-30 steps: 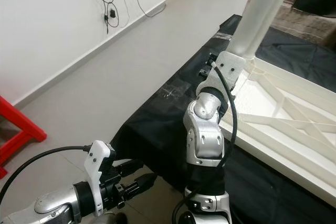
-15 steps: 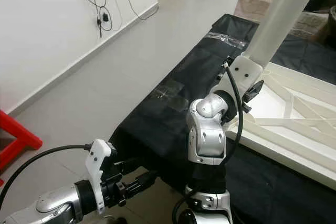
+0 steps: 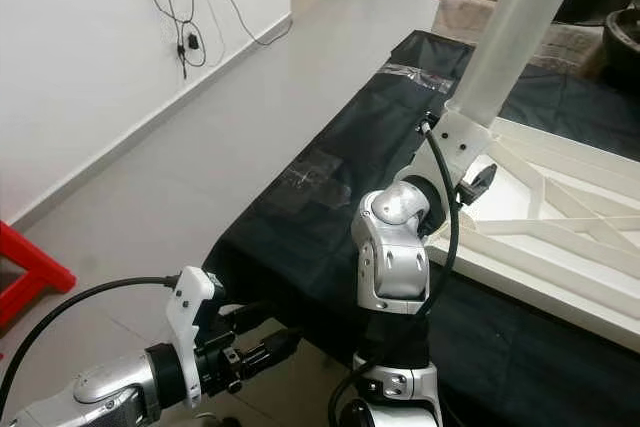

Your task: Building children table

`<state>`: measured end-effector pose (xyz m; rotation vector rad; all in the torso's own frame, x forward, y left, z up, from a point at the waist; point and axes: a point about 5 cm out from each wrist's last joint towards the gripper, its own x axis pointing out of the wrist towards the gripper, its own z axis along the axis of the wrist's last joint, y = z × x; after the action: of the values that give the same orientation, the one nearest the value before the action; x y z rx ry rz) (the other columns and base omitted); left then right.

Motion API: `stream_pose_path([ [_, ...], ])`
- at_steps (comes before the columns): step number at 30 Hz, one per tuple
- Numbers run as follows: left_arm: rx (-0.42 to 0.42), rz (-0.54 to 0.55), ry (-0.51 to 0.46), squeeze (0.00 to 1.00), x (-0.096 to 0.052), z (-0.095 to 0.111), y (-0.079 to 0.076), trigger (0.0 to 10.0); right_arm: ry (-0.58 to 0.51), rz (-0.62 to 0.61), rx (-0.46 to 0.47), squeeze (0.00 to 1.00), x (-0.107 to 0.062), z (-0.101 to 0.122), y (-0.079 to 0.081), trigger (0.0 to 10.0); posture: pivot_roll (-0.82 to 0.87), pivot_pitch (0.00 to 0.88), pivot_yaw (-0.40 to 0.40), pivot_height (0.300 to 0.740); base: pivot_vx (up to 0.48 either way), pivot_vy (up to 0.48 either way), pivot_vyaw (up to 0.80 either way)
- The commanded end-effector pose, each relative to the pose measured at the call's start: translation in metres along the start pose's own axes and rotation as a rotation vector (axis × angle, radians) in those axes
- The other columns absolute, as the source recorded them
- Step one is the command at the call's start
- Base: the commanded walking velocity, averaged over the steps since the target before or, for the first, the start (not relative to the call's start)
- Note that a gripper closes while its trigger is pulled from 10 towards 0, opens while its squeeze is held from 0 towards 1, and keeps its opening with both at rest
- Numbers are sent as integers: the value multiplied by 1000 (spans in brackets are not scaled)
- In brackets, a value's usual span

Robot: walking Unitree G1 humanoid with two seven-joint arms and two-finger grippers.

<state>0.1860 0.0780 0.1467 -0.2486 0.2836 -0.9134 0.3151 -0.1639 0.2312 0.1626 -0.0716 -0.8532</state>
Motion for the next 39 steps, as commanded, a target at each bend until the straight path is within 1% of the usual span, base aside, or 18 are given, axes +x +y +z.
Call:
stream_pose_path([
  [1, -3, 0, 19, 0, 1, -4, 2, 10000, 85, 74, 82, 0, -22, -4, 18, 10000, 203, 96, -41, 740, 0, 0, 0],
  [7, 0, -1, 19, 0, 2, -5, 3, 10000, 63, 116, 78, 0, -21, -2, 15, 10000, 201, 92, -40, 740, 0, 0, 0],
  [8, 1, -2, 19, 0, 2, -5, 4, 10000, 62, 163, 62, 1000, -21, -3, 12, 10000, 197, 89, -41, 740, 0, 0, 0],
  [9, 1, -2, 19, 0, 2, -6, 4, 10000, 63, 182, 55, 1000, -21, -4, 12, 10000, 197, 89, -41, 740, 0, 0, 0],
  [13, 1, -2, 18, 0, 3, -6, 4, 10000, 64, 186, 53, 1000, -21, -5, 9, 10000, 195, 88, -42, 740, 0, 0, 0],
  [14, 2, -2, 18, 0, 3, -6, 5, 10000, 68, 198, 57, 729, -22, -6, 9, 10000, 194, 85, -40, 740, 0, 0, 0],
  [15, 2, -2, 18, 0, 3, -6, 5, 10000, 68, 198, 57, 729, -22, -6, 9, 10000, 194, 85, -40, 740, 0, 0, 0],
  [16, 2, -2, 18, 0, 4, -6, 5, 10000, 70, 221, 61, 0, -23, -6, 8, 10000, 195, 84, -41, 740, 0, 0, 0],
  [17, 3, -2, 18, 0, 4, -6, 5, 10000, 68, 253, 56, 0, -25, -7, 8, 10000, 193, 80, -41, 740, 0, 0, 0],
  [18, 3, -2, 18, 0, 4, -6, 5, 10000, 68, 253, 56, 0, -25, -7, 8, 10000, 193, 80, -41, 740, 0, 0, 0],
  [19, 4, -1, 16, 0, 5, -6, 6, 10000, 58, 300, 32, 0, -26, -9, 1, 10000, 191, 79, -42, 740, 0, 0, 0],
  [22, 5, -2, 15, 0, 6, -6, 7, 10000, 58, 330, 18, 0, -26, -12, -4, 10000, 188, 73, -42, 740, 0, 0, 0],
  [24, 5, -2, 15, 0, 6, -6, 7, 10000, 58, 330, 18, 0, -26, -12, -4, 10000, 188, 73, -42, 740, 0, 0, 0],
  [26, 7, 0, 13, 0, 7, -6, 9, 10000, 51, 419, 6, 0, -25, -14, -11, 10000, 186, 65, -42, 740, 0, 0, 0],
  [28, 10, 0, 11, 0, 8, -7, 10, 10000, 49, 467, -10, 0, -24, -15, -15, 10000, 184, 61, -41, 740, 0, 0, 0],
  [33, 18, -7, 10, 0, 9, -7, 9, 10000, 51, 482, -17, 0, -20, -15, -21, 10000, 183, 54, -39, 740, 0, 0, 0],
  [36, 24, -10, 11, 0, 10, -8, 10, 10000, 44, 512, -36, 0, -16, -16, -27, 10000, 184, 43, -39, 740, 0, 0, 0],
  [39, 25, -9, 14, 0, 11, -9, 11, 10000, 35, 527, -74, 0, -12, -20, -38, 10000, 184, 38, -39, 740, 0, 0, 0],
])
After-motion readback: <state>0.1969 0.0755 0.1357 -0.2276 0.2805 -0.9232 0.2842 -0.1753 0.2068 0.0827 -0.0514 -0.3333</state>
